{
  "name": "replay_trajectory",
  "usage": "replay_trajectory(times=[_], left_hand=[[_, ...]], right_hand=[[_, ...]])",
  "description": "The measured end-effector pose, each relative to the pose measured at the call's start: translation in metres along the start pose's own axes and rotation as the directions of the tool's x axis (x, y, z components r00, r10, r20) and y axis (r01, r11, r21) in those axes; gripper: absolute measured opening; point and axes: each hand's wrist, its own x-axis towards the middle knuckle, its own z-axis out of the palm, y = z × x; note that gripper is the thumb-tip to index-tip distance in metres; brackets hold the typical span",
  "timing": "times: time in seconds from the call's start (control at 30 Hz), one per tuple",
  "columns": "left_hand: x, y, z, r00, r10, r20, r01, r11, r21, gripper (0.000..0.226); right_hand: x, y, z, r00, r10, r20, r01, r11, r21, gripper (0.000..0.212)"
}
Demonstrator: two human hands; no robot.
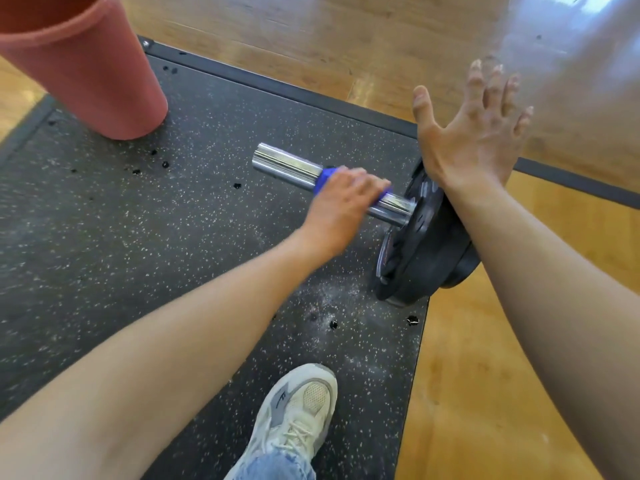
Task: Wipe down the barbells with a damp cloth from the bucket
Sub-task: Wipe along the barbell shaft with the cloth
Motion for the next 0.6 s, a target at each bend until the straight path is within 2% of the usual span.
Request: replay_trajectory(times=[0.07,0.1,0.13,0.17,0.27,0.33,0.4,0.47,0.5,0.53,0.6], left_hand=[[-0.005,-0.025,-0.007,0.975,-0.221,0.022,0.220,0.975,0.032,0.074],[-0.009,-0.028,-0.009,0.958,-0.280,0.056,0.278,0.960,0.044,0.075],[-0.014,-0.022,-0.011,0.955,-0.290,0.063,0.288,0.957,0.039,0.076],[-0.018,-0.009,-0.012,0.968,-0.241,0.064,0.239,0.970,0.033,0.077],[-0.032,0.033,-0.003,0.999,0.037,0.027,-0.036,0.998,-0.042,0.069],[-0.037,0.032,-0.007,0.994,0.087,0.066,-0.084,0.996,-0.041,0.072],[-0.044,0.010,-0.014,0.996,-0.053,0.068,0.053,0.999,0.014,0.078],[-0.055,-0.012,-0.018,0.965,-0.261,0.018,0.260,0.965,0.042,0.076],[-0.061,-0.016,-0.020,0.947,-0.320,0.029,0.318,0.947,0.052,0.074],[-0.065,-0.013,-0.020,0.942,-0.334,0.029,0.333,0.942,0.045,0.071],[-0.068,0.014,-0.019,0.966,-0.256,0.031,0.255,0.967,0.026,0.072]], right_hand=[[-0.012,-0.002,-0.001,1.000,0.002,-0.005,-0.002,1.000,-0.005,0.093],[-0.018,-0.003,-0.002,1.000,0.007,-0.005,-0.007,1.000,0.000,0.093],[-0.024,-0.005,-0.003,1.000,0.011,-0.002,-0.011,1.000,0.005,0.093],[-0.031,-0.006,-0.004,1.000,0.013,0.000,-0.013,1.000,0.011,0.093],[-0.054,-0.006,-0.006,0.999,0.023,-0.023,-0.022,0.999,0.030,0.093],[-0.069,-0.004,-0.008,0.999,0.025,-0.048,-0.023,0.999,0.036,0.091],[-0.086,-0.004,-0.009,0.998,0.006,-0.057,-0.004,1.000,0.027,0.091],[-0.102,-0.005,-0.009,0.997,-0.014,-0.070,0.015,1.000,0.024,0.090],[-0.109,-0.006,-0.008,0.997,-0.019,-0.080,0.021,1.000,0.024,0.089],[-0.117,-0.007,-0.008,0.995,-0.023,-0.092,0.025,0.999,0.021,0.088],[-0.131,-0.009,-0.007,0.992,-0.032,-0.124,0.035,0.999,0.017,0.086]])
